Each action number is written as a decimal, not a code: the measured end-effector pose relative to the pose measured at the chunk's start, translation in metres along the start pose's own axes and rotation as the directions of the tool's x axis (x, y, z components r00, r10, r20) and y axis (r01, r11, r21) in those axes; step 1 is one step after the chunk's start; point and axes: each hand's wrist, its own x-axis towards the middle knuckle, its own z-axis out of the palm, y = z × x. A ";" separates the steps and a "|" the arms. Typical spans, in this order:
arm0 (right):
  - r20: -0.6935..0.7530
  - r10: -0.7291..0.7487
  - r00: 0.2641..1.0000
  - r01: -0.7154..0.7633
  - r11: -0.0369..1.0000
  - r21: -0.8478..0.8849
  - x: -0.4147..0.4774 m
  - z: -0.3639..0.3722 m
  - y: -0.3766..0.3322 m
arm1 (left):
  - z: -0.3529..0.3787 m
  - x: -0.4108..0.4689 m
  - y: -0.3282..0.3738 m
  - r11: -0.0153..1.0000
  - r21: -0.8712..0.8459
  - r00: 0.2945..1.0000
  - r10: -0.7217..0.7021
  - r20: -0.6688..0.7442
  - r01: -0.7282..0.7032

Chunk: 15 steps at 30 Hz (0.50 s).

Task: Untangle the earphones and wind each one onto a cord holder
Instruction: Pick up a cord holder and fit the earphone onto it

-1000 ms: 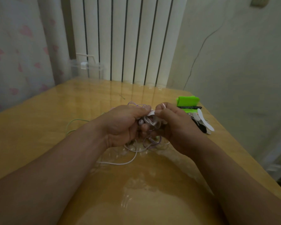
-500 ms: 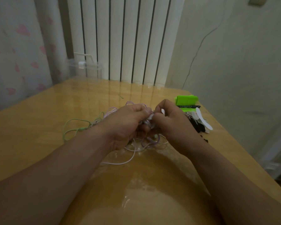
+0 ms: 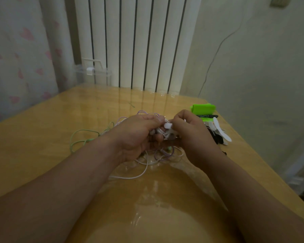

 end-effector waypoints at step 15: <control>0.197 -0.121 0.973 0.164 0.961 -0.222 -0.004 -0.001 0.002 | -0.004 0.000 0.000 0.998 0.038 0.987 0.054 -0.151 -0.049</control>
